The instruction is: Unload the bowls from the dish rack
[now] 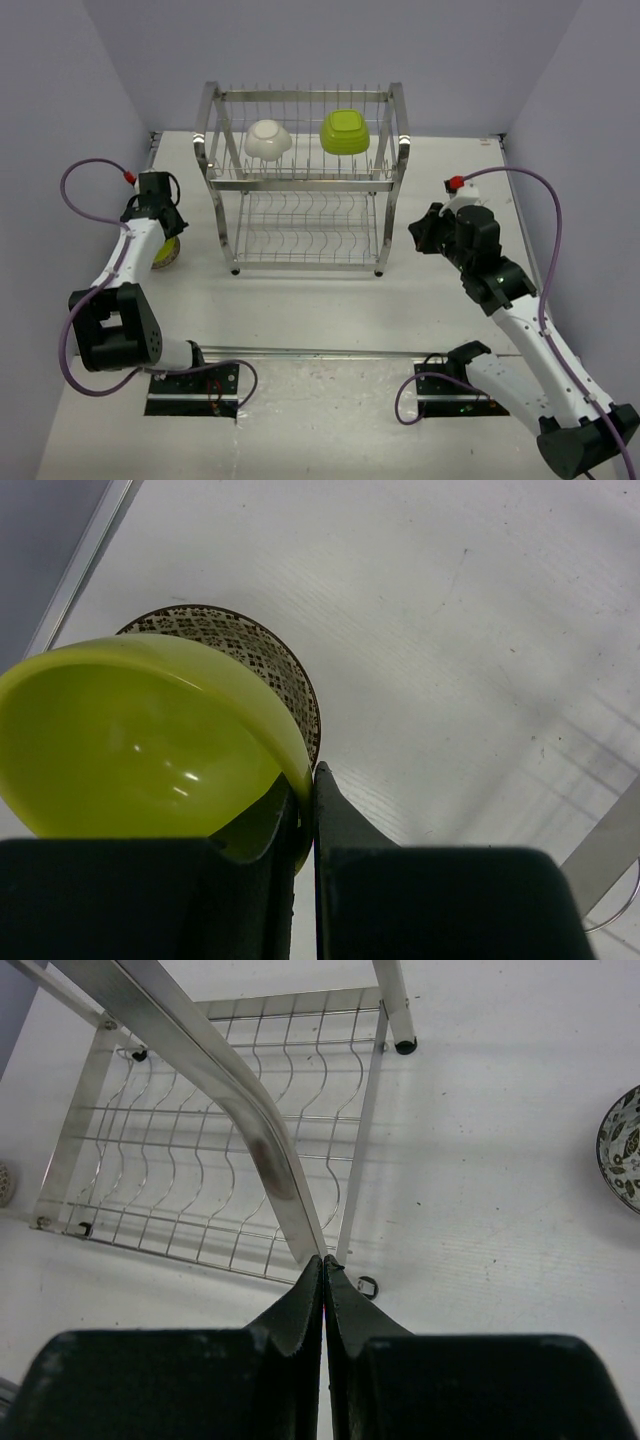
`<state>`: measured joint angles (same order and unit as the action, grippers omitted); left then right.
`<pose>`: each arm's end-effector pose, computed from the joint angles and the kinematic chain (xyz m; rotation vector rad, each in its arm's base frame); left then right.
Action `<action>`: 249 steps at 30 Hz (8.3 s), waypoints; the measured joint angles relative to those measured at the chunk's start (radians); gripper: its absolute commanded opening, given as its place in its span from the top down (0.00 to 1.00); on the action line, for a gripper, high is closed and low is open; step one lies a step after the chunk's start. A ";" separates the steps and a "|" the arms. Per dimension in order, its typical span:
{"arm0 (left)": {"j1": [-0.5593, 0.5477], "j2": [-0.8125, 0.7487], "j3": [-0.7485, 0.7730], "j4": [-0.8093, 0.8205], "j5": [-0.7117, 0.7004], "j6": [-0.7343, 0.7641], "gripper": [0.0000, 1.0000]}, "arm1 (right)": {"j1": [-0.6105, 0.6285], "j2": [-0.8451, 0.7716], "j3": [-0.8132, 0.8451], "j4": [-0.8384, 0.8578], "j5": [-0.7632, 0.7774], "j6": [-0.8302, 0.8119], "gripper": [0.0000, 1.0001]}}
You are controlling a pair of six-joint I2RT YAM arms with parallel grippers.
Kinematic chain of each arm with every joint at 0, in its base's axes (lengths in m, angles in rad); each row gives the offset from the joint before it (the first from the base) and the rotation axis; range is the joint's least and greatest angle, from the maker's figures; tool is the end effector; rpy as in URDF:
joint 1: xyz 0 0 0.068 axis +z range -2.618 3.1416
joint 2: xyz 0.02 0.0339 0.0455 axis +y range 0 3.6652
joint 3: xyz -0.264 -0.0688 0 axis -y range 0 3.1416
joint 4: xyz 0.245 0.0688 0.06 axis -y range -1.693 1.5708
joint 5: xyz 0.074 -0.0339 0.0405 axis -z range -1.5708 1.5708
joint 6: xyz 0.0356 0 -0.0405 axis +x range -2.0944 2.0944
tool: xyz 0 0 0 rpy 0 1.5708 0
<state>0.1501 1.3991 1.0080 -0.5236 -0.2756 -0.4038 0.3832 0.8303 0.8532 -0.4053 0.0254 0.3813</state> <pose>0.2856 0.0530 0.2499 -0.7808 2.3240 0.2314 0.1739 0.0691 0.3331 0.0151 1.9836 0.4765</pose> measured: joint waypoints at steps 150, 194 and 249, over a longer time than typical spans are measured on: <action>-0.575 0.330 0.925 0.132 0.548 -0.285 0.68 | 0.133 0.954 1.488 -0.463 -0.016 -0.119 0.70; -0.671 0.500 1.266 -0.185 0.309 -0.205 0.75 | 0.113 0.927 1.461 -0.466 0.005 -0.085 0.44; -0.675 0.445 1.217 -0.226 0.193 -0.212 0.75 | 0.112 0.890 1.413 -0.485 -0.149 0.185 0.09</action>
<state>-0.5247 1.8439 2.2253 -0.7494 -0.0826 -0.6163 0.4950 1.7199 2.2665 -0.8906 -0.1238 0.5659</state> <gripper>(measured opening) 0.261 0.874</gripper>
